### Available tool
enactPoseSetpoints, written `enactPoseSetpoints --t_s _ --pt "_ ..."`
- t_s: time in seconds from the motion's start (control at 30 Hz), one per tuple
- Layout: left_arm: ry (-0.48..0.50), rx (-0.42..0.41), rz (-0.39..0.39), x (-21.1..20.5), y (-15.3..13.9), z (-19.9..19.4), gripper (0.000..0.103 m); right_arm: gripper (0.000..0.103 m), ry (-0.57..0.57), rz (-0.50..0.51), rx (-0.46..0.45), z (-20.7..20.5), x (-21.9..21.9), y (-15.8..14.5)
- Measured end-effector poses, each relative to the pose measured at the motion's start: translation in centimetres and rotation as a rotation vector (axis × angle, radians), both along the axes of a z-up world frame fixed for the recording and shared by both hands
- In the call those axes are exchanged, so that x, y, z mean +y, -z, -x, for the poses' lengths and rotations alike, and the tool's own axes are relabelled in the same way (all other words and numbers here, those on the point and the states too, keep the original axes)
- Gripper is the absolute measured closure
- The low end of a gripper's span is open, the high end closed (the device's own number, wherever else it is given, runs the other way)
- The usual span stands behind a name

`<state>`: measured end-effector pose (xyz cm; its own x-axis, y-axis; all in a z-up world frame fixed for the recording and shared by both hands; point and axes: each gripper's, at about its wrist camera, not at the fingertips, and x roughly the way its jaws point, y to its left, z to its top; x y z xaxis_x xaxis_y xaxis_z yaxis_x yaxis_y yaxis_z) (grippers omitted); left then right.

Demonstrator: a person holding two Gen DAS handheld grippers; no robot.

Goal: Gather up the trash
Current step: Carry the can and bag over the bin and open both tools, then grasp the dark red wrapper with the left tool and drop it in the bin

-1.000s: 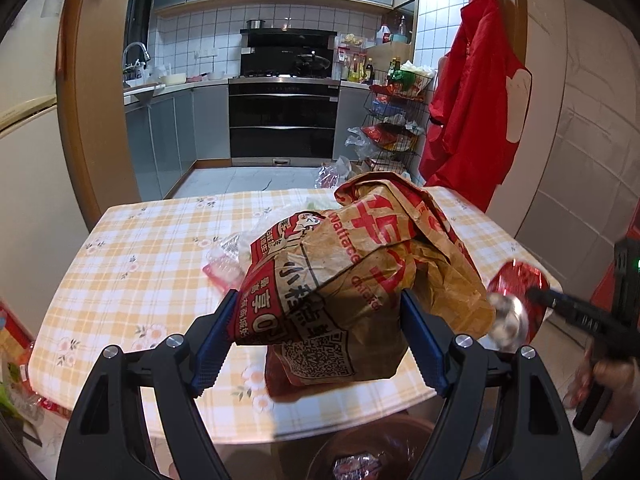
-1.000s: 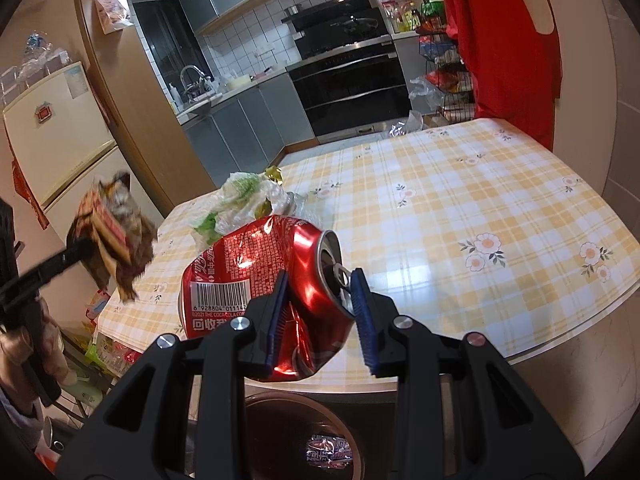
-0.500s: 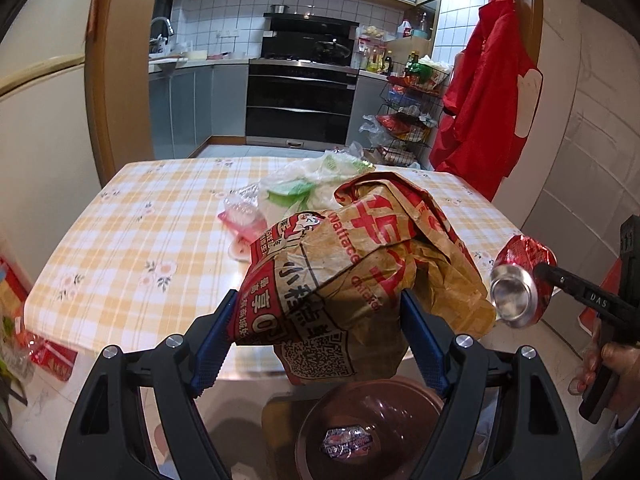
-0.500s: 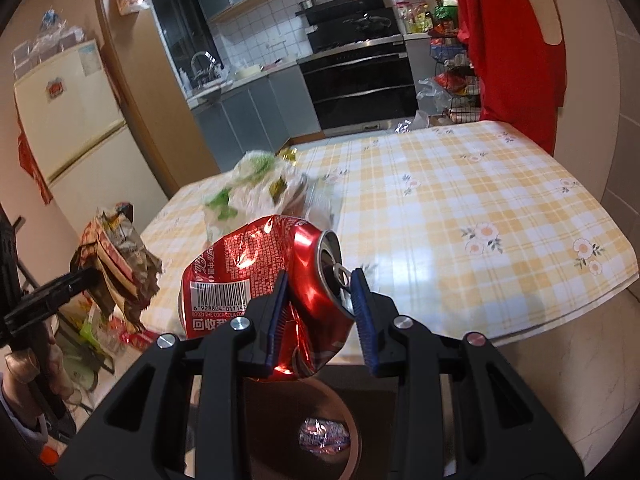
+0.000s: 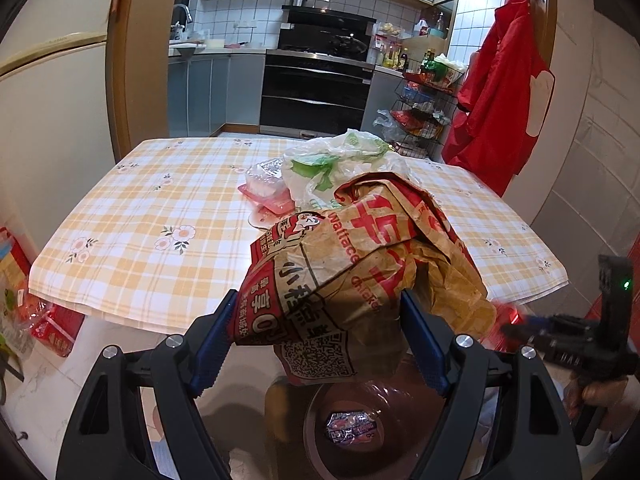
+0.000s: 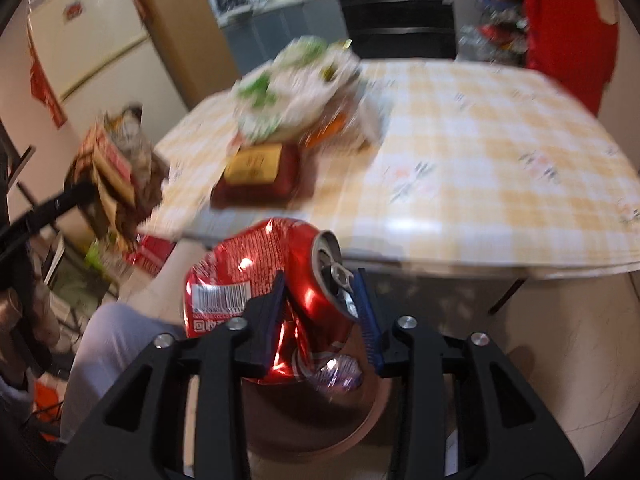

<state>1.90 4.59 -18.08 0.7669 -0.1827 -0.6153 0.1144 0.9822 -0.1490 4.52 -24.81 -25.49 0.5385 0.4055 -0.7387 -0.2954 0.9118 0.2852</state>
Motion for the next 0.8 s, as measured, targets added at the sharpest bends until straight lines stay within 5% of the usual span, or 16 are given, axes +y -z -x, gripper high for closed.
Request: enactPoseSetpoints --t_s 0.3,0.7,0.8 --pt "0.020 -0.006 -0.016 -0.5 0.0 0.5 0.026 0.011 0.129 0.010 -0.146 0.0 -1.9 -4.2" --pt "0.174 0.075 -0.040 -4.5 2.6 1.5 0.024 0.006 0.240 -0.005 -0.238 0.1 -5.8 -7.7" --pt "0.238 0.089 -0.012 -5.6 2.9 1.7 0.011 0.006 0.248 -0.002 -0.235 0.1 -6.0 -7.6"
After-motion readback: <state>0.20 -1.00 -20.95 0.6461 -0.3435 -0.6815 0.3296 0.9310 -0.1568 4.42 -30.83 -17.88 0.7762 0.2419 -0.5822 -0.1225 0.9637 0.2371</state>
